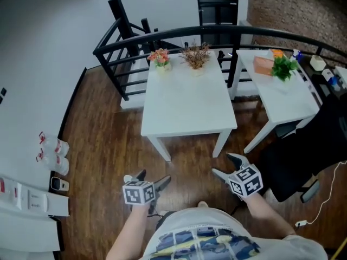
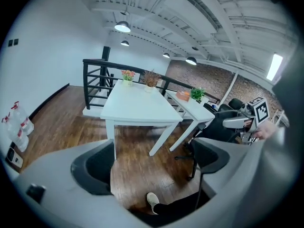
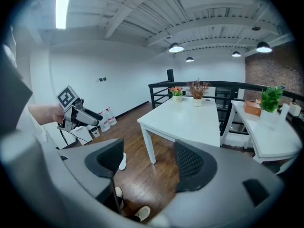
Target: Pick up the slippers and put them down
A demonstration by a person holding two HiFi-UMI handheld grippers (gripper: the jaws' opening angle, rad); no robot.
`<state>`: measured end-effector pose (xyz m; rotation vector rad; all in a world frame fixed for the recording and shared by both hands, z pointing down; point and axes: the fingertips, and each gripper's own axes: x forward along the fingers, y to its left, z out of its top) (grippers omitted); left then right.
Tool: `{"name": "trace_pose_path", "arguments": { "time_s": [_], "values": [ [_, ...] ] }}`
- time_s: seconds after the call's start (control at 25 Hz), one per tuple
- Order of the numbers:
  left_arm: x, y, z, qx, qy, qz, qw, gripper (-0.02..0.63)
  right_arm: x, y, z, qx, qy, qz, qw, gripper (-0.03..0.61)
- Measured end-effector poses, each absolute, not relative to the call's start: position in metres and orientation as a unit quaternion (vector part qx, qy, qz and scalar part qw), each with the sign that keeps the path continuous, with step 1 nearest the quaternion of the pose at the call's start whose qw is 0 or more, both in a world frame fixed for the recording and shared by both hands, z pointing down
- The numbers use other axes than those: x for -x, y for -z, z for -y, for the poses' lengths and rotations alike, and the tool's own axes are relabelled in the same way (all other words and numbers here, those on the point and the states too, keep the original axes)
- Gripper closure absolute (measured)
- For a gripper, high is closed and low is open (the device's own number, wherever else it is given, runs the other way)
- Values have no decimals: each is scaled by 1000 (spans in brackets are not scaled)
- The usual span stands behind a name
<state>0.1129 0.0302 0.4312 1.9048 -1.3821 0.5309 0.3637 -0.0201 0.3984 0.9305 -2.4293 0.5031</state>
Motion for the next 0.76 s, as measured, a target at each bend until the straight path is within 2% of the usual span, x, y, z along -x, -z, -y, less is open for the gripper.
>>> {"name": "trace_pose_path", "arguments": {
  "time_s": [0.4, 0.76],
  "values": [
    [-151, -428, -12, -749, -221, 521, 345, 92, -388, -404, 24, -337, -188, 891, 239, 219],
    [-147, -425, -14, -745, -223, 526, 344, 92, -379, -400, 27, -321, -193, 898, 231, 219]
  ]
}}
